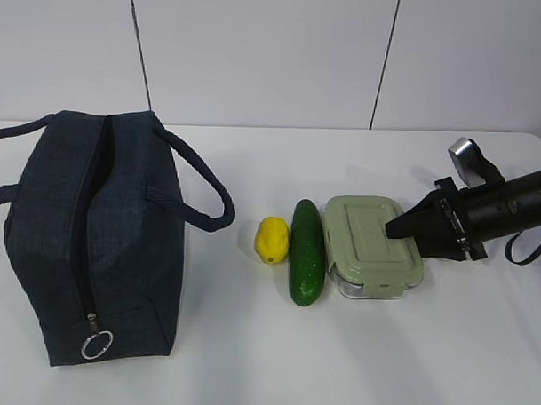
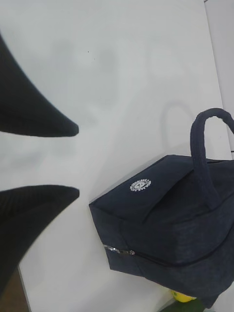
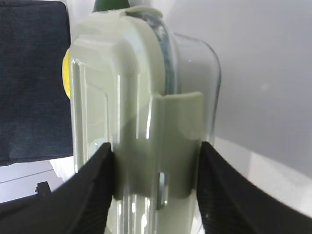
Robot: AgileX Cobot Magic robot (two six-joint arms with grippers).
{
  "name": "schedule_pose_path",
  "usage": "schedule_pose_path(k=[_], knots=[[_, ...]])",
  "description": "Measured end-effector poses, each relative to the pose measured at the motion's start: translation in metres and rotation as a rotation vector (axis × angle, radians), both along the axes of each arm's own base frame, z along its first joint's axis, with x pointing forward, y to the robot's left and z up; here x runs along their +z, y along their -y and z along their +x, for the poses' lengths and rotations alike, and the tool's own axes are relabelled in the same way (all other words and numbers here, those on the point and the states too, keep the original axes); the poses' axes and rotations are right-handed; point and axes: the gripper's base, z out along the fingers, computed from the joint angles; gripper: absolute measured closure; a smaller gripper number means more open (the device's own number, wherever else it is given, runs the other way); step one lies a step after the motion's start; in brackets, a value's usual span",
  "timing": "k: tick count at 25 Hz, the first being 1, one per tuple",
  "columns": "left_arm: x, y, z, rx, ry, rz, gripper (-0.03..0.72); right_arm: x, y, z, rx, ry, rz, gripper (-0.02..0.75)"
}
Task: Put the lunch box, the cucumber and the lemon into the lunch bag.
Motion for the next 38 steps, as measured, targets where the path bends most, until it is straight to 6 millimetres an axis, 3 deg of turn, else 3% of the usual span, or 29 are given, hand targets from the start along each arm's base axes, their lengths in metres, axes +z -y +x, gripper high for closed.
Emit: schedule_pose_path(k=[38], knots=[[0.0,0.0,0.0,0.0,0.0,0.0,0.445,0.013,0.002,0.0,-0.067,-0.074,-0.025,0.384]])
